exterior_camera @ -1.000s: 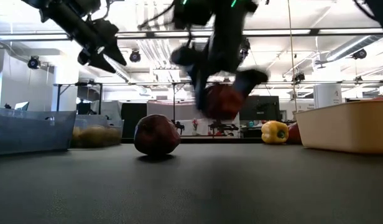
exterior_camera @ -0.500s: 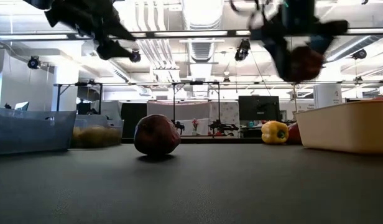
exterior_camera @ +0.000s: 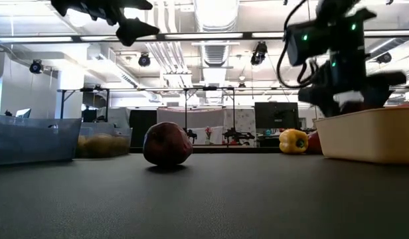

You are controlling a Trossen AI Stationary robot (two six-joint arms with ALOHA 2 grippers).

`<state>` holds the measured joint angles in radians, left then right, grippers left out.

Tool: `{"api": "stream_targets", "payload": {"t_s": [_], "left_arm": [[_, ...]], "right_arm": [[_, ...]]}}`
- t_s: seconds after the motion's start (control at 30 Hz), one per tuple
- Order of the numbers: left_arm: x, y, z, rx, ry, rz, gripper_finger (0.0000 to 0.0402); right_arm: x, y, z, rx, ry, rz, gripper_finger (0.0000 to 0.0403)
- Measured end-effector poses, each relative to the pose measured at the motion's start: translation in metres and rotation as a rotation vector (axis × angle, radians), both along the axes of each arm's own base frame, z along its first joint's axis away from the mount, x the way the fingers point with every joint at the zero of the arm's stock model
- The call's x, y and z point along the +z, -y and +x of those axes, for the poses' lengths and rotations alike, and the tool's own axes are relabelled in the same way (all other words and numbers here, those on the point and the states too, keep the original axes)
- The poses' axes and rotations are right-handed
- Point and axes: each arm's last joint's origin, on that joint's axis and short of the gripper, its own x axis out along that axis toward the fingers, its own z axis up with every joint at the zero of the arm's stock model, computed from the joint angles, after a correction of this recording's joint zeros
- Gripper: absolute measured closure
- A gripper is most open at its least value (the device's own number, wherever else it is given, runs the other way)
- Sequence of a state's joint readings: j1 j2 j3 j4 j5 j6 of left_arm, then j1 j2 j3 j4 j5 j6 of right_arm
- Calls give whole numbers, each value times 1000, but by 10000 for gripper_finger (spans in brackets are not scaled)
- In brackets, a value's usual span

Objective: Sort produce into baskets
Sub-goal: Put the red apple into the yellow bin

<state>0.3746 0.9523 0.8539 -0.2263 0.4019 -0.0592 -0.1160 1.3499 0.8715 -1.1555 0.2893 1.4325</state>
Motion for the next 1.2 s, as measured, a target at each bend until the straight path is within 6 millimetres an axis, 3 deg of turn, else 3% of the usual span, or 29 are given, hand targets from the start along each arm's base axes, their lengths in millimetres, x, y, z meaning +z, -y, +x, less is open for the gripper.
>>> {"api": "stream_targets", "payload": {"t_s": [0.13,0.33,0.53,0.73,0.87,0.97,1.2], "left_arm": [[-2,7,5,-40,-11,-8,92],[-2,19,9,-89,-9,-21,92],[-2,36,13,-34,-24,-29,92],[-7,58,18,27,-64,-87,92],[-17,77,26,60,-132,-119,92],[-27,94,34,56,-180,-159,92],[-58,115,39,168,-394,-202,92]], "right_arm": [[-16,10,0,-5,34,-2,42],[-16,16,-1,-3,12,-9,40],[5,14,8,118,-24,-43,40],[43,5,26,282,5,-140,39],[71,-15,44,422,110,-211,39],[88,-42,63,635,256,-277,39],[95,-101,92,1055,488,-378,39]]}}
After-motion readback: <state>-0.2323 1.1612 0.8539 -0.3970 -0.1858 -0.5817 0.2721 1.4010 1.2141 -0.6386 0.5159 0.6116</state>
